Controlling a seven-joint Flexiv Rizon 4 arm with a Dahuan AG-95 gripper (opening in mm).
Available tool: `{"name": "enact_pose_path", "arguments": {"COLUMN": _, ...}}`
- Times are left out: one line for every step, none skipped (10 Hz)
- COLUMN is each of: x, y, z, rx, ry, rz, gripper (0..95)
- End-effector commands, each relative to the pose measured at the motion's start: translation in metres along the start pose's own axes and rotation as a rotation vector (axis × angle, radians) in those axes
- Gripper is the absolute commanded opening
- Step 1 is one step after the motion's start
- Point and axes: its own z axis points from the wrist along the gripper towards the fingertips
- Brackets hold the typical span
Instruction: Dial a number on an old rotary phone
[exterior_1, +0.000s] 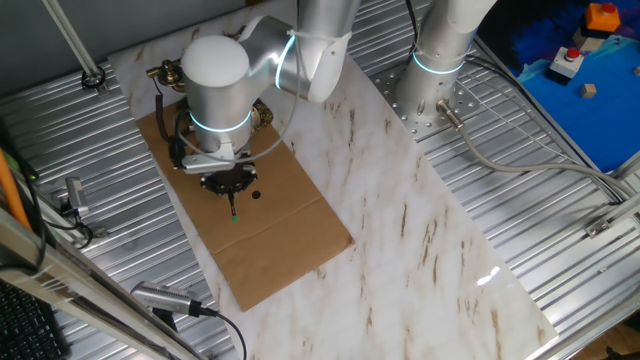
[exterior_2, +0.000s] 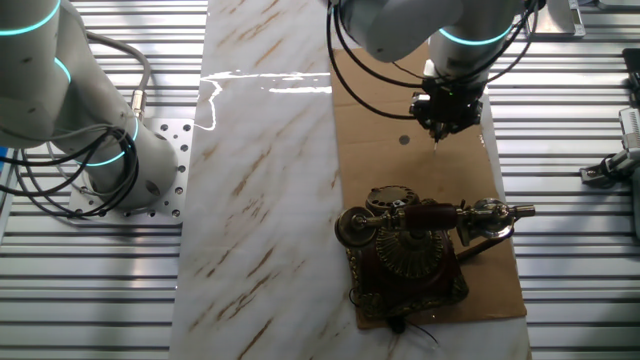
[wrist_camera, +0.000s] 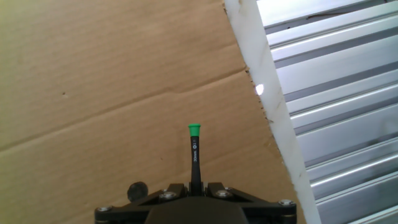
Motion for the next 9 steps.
{"name": "enact_pose_path", "arguments": {"x": 0.000, "y": 0.000, "z": 0.000, "rx": -0.001, "ry": 0.026, "rz": 0.022, "gripper": 0.0}}
{"name": "enact_pose_path", "arguments": {"x": 0.000, "y": 0.000, "z": 0.000, "rx": 0.000, "ry": 0.039, "rz": 0.034, "gripper": 0.0}}
{"name": "enact_pose_path", "arguments": {"x": 0.000, "y": 0.000, "z": 0.000, "rx": 0.002, "ry": 0.035, "rz": 0.034, "gripper": 0.0}}
{"name": "enact_pose_path", "arguments": {"x": 0.000, "y": 0.000, "z": 0.000, "rx": 0.003, "ry": 0.027, "rz": 0.036, "gripper": 0.0}}
{"name": "enact_pose_path", "arguments": {"x": 0.000, "y": 0.000, "z": 0.000, "rx": 0.006, "ry": 0.025, "rz": 0.037, "gripper": 0.0}}
{"name": "enact_pose_path", "arguments": {"x": 0.000, "y": -0.001, "z": 0.000, "rx": 0.005, "ry": 0.015, "rz": 0.036, "gripper": 0.0}}
{"name": "enact_pose_path", "arguments": {"x": -0.001, "y": -0.004, "z": 0.002, "rx": 0.004, "ry": 0.008, "rz": 0.032, "gripper": 0.0}}
{"name": "enact_pose_path", "arguments": {"x": -0.002, "y": -0.006, "z": 0.004, "rx": 0.004, "ry": 0.006, "rz": 0.029, "gripper": 0.0}}
{"name": "enact_pose_path", "arguments": {"x": -0.003, "y": -0.010, "z": 0.010, "rx": 0.011, "ry": -0.001, "rz": 0.019, "gripper": 0.0}}
